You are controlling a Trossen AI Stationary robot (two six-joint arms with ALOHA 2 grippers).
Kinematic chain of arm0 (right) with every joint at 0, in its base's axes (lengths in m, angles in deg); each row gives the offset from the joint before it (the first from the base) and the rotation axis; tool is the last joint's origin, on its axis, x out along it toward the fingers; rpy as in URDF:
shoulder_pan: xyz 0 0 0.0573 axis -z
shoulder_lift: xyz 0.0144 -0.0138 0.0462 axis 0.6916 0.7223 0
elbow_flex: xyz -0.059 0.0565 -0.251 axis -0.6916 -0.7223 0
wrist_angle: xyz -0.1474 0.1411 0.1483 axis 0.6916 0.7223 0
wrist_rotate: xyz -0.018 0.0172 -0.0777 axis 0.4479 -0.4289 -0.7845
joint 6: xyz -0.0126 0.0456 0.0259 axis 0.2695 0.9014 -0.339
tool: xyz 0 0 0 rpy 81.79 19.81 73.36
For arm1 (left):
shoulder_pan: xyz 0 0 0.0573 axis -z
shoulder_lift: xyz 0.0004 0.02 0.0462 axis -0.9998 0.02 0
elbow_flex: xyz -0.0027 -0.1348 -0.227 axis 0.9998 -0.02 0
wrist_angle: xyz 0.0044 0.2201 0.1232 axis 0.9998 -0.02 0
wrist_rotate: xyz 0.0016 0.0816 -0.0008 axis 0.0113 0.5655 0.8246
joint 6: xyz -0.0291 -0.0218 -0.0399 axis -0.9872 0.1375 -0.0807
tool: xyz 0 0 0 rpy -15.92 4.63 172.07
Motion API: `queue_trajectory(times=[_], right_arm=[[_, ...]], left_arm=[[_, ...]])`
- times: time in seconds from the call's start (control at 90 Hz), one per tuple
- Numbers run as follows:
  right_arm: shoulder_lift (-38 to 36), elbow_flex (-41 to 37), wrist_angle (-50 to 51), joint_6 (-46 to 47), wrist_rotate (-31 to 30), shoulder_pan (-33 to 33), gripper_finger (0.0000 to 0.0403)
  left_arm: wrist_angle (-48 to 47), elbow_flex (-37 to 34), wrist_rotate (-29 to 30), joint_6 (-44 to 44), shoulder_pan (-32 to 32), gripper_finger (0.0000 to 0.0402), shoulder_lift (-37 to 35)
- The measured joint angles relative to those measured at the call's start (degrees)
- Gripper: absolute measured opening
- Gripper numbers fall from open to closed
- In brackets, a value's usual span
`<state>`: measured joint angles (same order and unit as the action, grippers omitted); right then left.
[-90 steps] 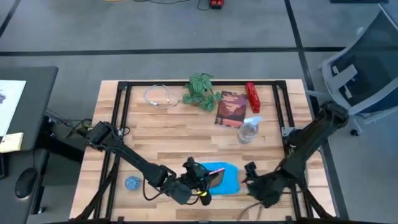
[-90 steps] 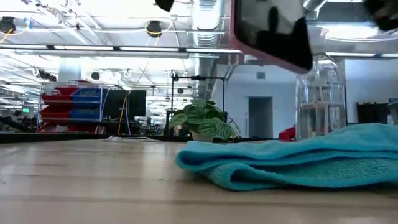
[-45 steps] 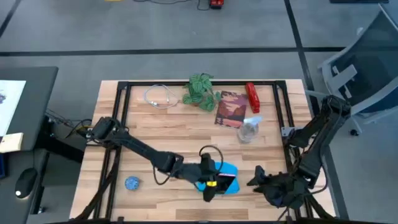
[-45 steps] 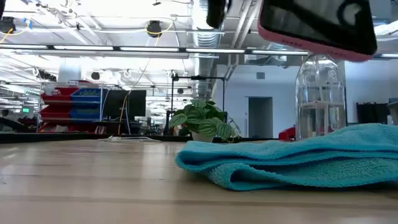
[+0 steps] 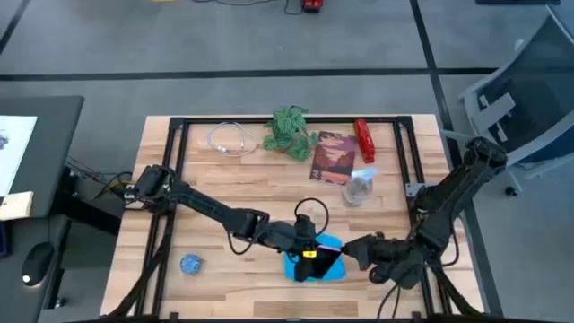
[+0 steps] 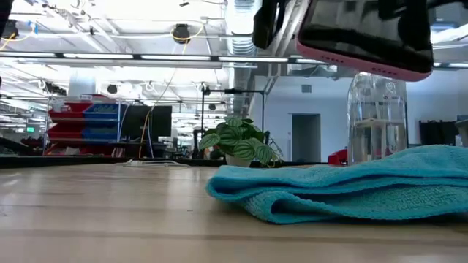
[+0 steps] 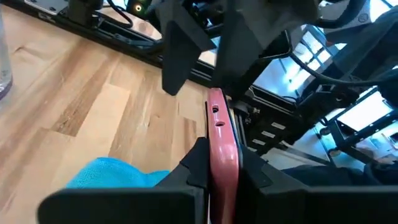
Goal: Apply microfiber cloth
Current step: Spray the back of the pink cellphone with the transparent spray bottle
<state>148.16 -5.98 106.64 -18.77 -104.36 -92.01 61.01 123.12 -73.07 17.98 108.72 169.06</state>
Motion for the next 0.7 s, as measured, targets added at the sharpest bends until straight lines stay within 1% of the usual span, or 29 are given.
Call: queue_trajectory(times=[0.111, 0.222, 0.356, 0.467, 0.556, 0.644, 0.7], right_arm=[[1.05, 0.02, -4.35, -5.68, 1.4, 1.75, 0.0212], [3.06, 0.02, -7.33, -10.65, 4.04, 3.07, 0.0203], [5.85, 0.02, -8.69, -10.76, 3.36, 3.7, 0.0182], [7.42, 0.07, -8.71, -8.41, 1.62, 3.65, 0.0143], [7.59, 0.04, -7.9, -5.59, 0.92, 3.6, 0.0098], [7.53, 0.04, -7.46, -4.86, 0.44, 3.46, 0.0052], [7.53, 0.04, -7.2, -4.83, 0.41, 3.46, 0.0045]], left_arm=[[0.12, 0.0, 0.16, -0.03, -0.06, 0.0013, 0.0], [0.07, 0.0, 0.11, -0.03, -0.08, 0.0013, 0.0], [-1.06, -0.1, 0.24, -0.03, -0.1, 0.0013, 0.04], [-1.7, -0.11, 0.37, -0.11, -0.1, 0.0013, 0.04], [-2.11, -0.11, 0.4, -0.22, -0.08, 0.0013, 0.04], [-2.47, -0.09, 0.01, 0.06, -0.11, 0.0014, 0.02], [-2.76, -0.08, -0.02, 0.39, -0.12, 0.0017, 0.02]])
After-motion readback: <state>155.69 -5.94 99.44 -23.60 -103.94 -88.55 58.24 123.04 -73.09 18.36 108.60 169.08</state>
